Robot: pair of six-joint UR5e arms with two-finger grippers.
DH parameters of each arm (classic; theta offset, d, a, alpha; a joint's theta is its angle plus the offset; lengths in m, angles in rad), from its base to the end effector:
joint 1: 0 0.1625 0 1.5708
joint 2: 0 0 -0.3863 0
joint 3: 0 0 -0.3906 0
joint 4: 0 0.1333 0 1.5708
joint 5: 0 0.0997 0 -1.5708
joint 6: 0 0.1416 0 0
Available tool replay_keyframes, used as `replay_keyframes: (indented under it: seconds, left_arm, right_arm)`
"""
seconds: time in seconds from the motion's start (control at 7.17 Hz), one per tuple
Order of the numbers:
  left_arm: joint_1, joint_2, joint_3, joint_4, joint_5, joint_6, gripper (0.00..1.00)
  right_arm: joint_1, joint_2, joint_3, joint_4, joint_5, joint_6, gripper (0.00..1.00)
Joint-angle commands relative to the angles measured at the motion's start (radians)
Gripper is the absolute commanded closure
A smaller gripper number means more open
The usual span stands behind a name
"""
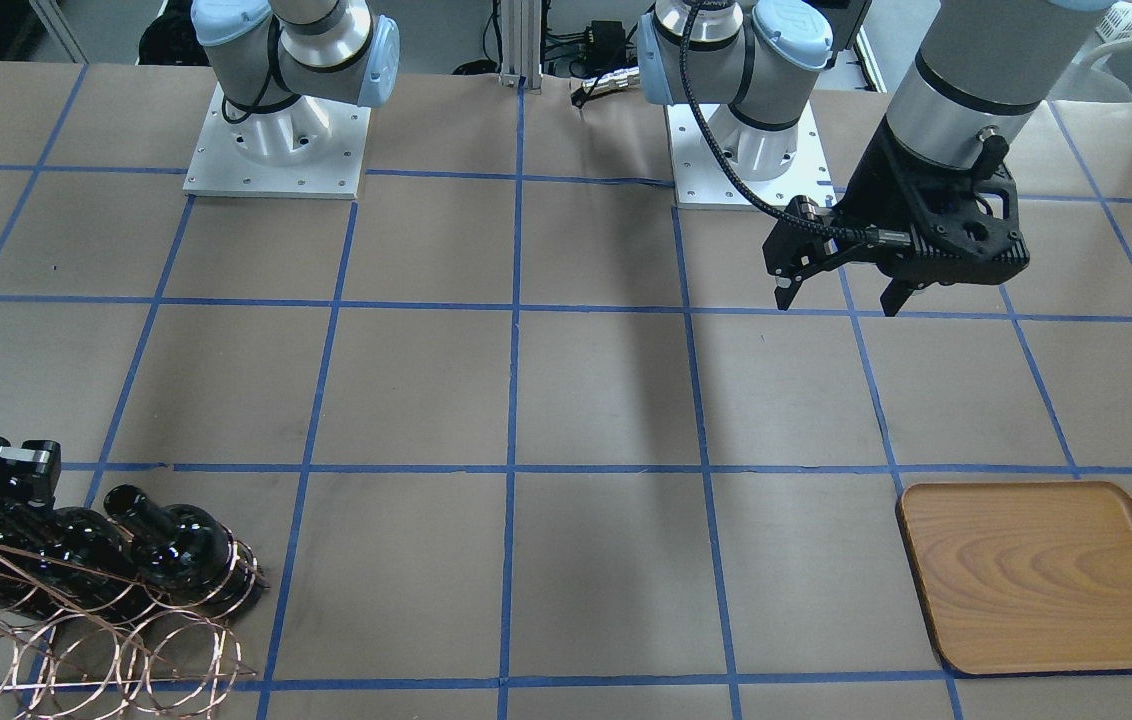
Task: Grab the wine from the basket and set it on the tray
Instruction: 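Grasp a dark wine bottle neck with the right gripper and lift it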
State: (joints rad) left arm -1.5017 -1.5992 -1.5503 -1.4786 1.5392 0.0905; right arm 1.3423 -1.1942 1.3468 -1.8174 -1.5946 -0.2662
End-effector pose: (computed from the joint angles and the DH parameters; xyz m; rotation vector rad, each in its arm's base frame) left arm -0.1020 -0.5211 0.4129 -0.0354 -3.1137 0.1348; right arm -0.0186 -0.6535 0.3308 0.0566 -3.0922 0.1320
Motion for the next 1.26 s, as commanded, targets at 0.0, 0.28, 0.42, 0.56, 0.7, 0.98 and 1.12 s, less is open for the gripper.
replay_keyframes:
  seconds: [0.0, 0.28, 0.42, 0.56, 0.7, 0.98, 1.12]
  left_arm:
    - [0.000, -0.001, -0.001, 0.001, -0.001, 0.000, 0.00]
    - [0.000, -0.001, -0.001, 0.001, -0.001, 0.000, 0.00]
    - [0.000, 0.001, 0.001, -0.002, 0.001, 0.000, 0.00]
    - [0.000, -0.002, -0.001, 0.004, -0.001, 0.000, 0.00]
    - [0.000, 0.001, 0.001, 0.001, 0.001, 0.000, 0.00]
    - [0.015, 0.005, 0.007, 0.003, 0.002, 0.005, 0.00]
    - [0.024, 0.007, 0.016, 0.007, 0.004, 0.006, 0.00]
  right_arm:
    - [-0.005, -0.036, -0.032, 0.019, 0.019, 0.022, 0.92]
    - [-0.005, -0.138, -0.050, 0.111, 0.033, 0.058, 0.91]
    - [0.000, -0.183, -0.066, 0.186, 0.030, 0.059, 0.91]
    - [0.007, -0.229, -0.064, 0.260, 0.019, 0.073, 0.91]
    - [0.029, -0.272, -0.055, 0.359, 0.019, 0.164, 0.91]
    - [0.116, -0.283, -0.005, 0.388, 0.019, 0.287, 0.93]
    - [0.170, -0.285, 0.026, 0.386, 0.022, 0.351, 0.94]
